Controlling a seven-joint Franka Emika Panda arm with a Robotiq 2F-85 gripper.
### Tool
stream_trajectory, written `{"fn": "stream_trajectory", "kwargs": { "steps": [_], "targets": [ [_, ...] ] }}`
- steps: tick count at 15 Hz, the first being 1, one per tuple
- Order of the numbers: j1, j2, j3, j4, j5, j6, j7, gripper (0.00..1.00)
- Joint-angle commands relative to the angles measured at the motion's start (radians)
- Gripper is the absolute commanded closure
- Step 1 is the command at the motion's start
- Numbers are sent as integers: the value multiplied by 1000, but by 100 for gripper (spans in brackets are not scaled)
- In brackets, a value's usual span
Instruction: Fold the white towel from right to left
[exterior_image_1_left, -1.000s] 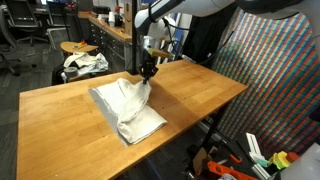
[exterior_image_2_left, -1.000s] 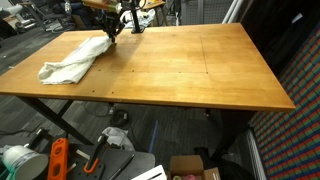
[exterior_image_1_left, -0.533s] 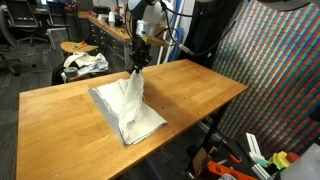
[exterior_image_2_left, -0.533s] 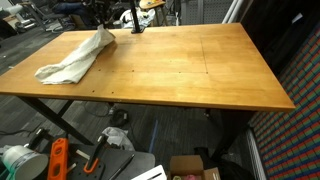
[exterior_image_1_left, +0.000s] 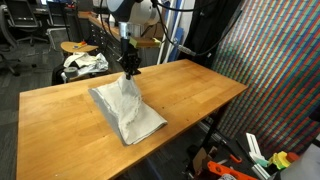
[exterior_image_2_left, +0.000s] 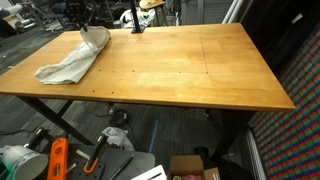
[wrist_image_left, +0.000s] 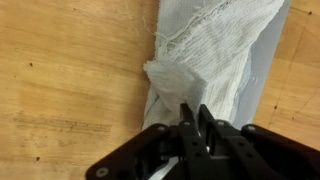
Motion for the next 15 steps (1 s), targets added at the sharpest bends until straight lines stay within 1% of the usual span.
{"fn": "stream_trajectory", "kwargs": {
  "steps": [1,5,7,10,13,15],
  "targets": [
    [64,-103,9,-152,-92,79,40,86],
    [131,-128,30,-221,-170,138,122,86],
    [165,-122,36,-221,-203,167,194,86],
    [203,-98,40,-183,-228,156,281,87],
    [222,-89,42,-178,-242,147,314,86],
    [223,-93,46,-190,-245,138,304,86]
  ]
}}
